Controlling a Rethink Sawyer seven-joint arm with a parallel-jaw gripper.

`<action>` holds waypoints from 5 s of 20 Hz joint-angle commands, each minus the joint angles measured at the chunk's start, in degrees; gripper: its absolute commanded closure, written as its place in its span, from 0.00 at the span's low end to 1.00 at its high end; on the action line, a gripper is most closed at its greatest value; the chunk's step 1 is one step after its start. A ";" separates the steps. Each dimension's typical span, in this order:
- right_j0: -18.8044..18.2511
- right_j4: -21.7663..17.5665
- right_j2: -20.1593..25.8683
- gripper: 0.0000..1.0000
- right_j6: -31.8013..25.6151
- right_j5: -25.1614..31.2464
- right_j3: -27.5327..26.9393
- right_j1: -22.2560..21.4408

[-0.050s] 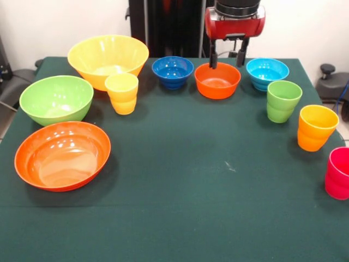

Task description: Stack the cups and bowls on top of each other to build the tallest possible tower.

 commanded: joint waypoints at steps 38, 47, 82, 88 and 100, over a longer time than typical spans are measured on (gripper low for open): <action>5.28 -0.87 -5.71 0.00 5.57 -2.22 4.34 1.24; 5.43 -1.27 -6.94 0.00 6.99 -5.93 4.99 3.54; 6.42 -1.05 -8.63 0.00 6.68 -12.48 2.89 9.49; 5.73 -1.70 -8.35 0.00 5.64 -13.52 1.17 11.48; 6.71 -0.86 -8.27 0.00 6.91 -15.17 1.04 13.28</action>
